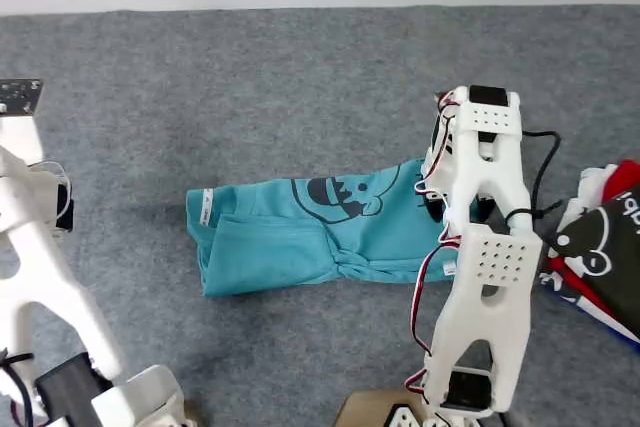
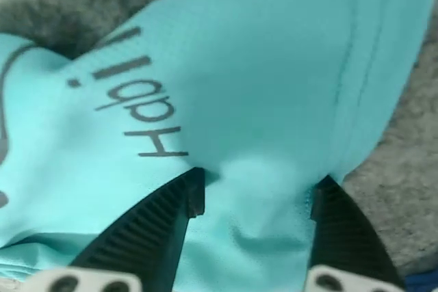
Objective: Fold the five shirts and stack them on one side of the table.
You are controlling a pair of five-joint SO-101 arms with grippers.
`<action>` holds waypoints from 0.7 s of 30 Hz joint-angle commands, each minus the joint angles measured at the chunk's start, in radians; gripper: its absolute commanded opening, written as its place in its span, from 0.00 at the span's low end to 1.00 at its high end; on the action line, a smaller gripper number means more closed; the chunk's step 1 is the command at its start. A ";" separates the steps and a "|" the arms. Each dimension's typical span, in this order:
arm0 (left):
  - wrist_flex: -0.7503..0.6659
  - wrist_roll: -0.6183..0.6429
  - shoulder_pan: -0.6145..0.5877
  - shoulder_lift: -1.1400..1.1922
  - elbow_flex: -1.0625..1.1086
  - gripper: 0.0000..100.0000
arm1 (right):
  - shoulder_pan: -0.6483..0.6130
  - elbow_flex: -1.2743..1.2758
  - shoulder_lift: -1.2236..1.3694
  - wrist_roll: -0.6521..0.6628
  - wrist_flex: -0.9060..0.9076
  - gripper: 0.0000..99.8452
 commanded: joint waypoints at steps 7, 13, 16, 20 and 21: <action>0.018 -0.025 0.009 -0.037 -0.007 0.01 | 0.013 -0.038 -0.035 0.028 -0.005 0.02; 0.018 -0.029 0.009 -0.041 -0.010 0.01 | 0.074 -0.038 -0.156 0.032 0.012 0.01; 0.018 -0.029 0.009 -0.043 -0.010 0.01 | 0.113 -0.037 -0.220 0.078 0.030 0.01; 0.018 -0.029 0.009 -0.043 -0.010 0.01 | 0.133 -0.034 -0.300 0.141 0.059 0.01; 0.018 -0.029 0.009 -0.043 -0.010 0.01 | 0.127 -0.031 -0.323 0.157 0.061 0.01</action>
